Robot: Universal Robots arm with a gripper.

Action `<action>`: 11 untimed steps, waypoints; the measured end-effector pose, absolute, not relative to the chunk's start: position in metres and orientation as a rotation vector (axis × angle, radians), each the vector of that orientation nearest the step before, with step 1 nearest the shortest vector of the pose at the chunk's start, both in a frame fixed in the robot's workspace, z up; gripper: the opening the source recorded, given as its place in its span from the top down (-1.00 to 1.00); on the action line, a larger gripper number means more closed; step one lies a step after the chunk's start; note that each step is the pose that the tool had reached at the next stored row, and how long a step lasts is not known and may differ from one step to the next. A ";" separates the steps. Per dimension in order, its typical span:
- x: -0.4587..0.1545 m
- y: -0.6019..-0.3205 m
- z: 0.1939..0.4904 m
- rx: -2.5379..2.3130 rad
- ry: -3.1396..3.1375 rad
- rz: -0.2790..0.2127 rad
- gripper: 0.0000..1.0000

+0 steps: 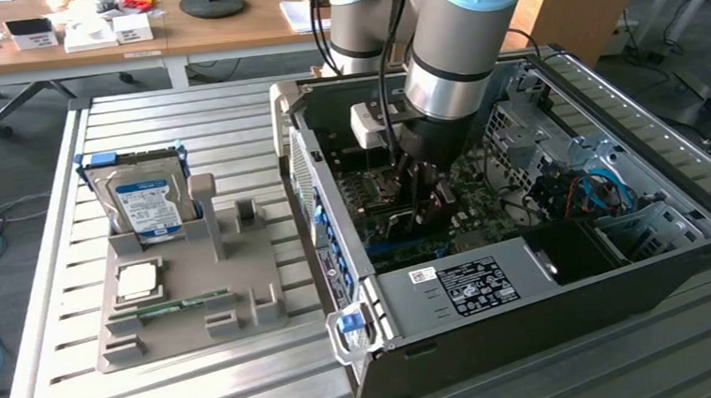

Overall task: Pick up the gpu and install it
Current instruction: 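Insert the gpu into the slot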

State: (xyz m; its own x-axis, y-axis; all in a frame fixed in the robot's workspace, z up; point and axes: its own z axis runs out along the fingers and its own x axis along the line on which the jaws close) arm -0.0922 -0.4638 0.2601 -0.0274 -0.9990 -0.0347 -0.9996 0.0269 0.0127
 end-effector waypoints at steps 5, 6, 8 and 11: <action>-0.092 -0.464 0.260 -2.180 2.240 0.052 0.25; -0.092 -0.464 0.260 -2.180 2.240 0.052 0.25; -0.092 -0.464 0.260 -2.180 2.240 0.052 0.25; -0.092 -0.464 0.260 -2.180 2.240 0.052 0.25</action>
State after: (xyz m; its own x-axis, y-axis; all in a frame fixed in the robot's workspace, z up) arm -0.0922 -0.4638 0.2601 -0.0273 -0.9990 -0.0346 -0.9996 0.0269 0.0127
